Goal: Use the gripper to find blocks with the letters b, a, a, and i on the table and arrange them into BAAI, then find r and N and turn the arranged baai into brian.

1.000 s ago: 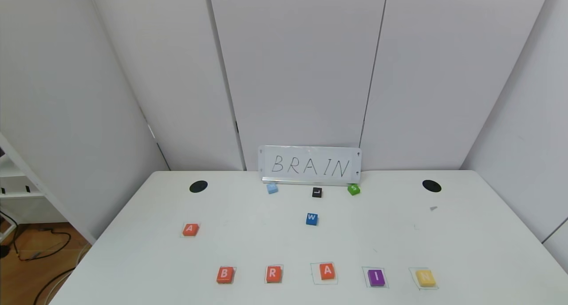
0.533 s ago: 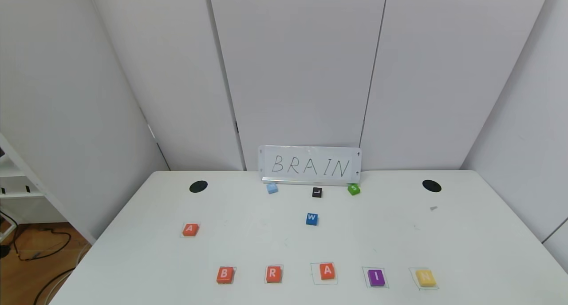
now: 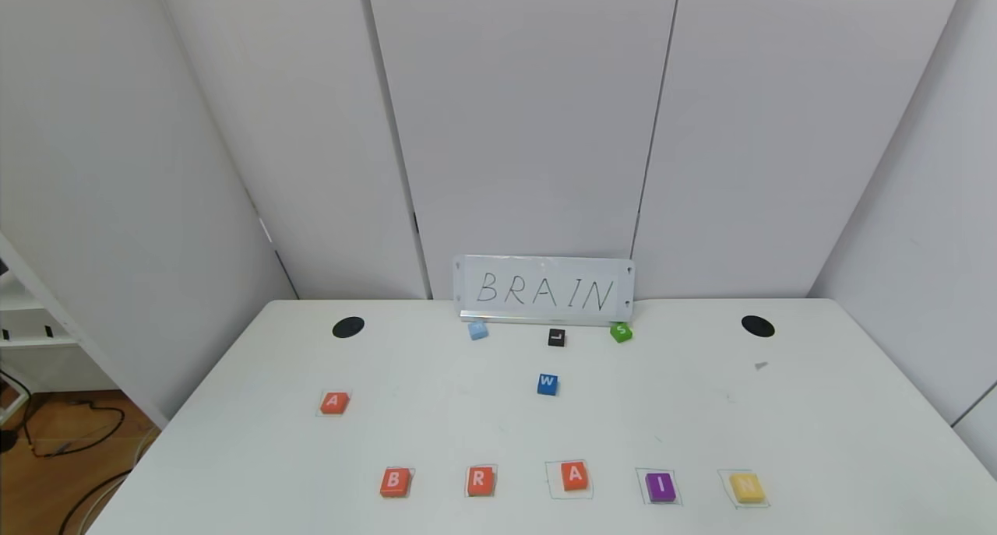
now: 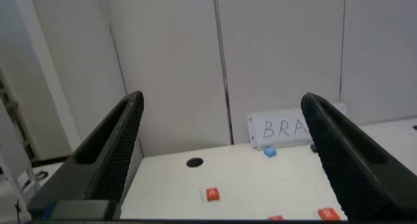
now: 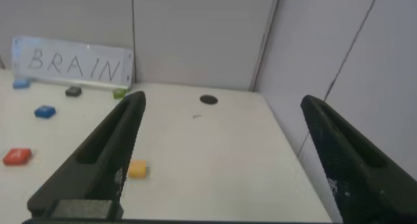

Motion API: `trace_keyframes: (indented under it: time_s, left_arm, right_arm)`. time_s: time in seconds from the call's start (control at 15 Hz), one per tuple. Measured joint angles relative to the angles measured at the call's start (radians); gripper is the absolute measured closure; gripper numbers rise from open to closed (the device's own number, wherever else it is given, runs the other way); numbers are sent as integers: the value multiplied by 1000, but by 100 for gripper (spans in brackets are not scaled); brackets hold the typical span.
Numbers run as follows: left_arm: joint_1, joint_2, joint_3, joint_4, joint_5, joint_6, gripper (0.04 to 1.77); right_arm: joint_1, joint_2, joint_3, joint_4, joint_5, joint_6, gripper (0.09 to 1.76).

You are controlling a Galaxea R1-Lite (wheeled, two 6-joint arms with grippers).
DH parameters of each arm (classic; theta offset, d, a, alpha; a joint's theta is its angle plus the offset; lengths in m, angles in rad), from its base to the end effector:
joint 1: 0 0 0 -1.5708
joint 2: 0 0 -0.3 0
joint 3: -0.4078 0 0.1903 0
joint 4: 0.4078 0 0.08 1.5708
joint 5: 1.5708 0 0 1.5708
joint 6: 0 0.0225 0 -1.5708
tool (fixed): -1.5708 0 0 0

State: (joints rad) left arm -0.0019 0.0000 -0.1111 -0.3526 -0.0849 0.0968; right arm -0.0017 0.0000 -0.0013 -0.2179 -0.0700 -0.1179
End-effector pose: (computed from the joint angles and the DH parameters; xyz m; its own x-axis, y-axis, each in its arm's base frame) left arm -0.0431 -0.0018 0.1402 0.8910 -0.0865 0.4456 0.0341 0.9917 0.1242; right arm -0.0254 -0.0015 0.0980 0.9736 -0.0716 0.2169 0.0951 0.9905 -0.0997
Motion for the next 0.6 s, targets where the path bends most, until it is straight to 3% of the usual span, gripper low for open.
trace_keyframes:
  time_s: [0.07,0.27,0.53,0.6]
  left_arm:
    - [0,0,53,23,5,-9,9]
    - [0,0,101,303,12,-26,9]
    - [-1,0,91,344,23,-110,9]
    - [-1,0,91,349,50,-114,9]
  right_arm:
    - [0,0,1,82,8,12,14]
    - [0,0,-1,224,87,70,14]
    - [1,0,-4,229,86,74,14]
    - [2,0,-4,229,86,74,14]
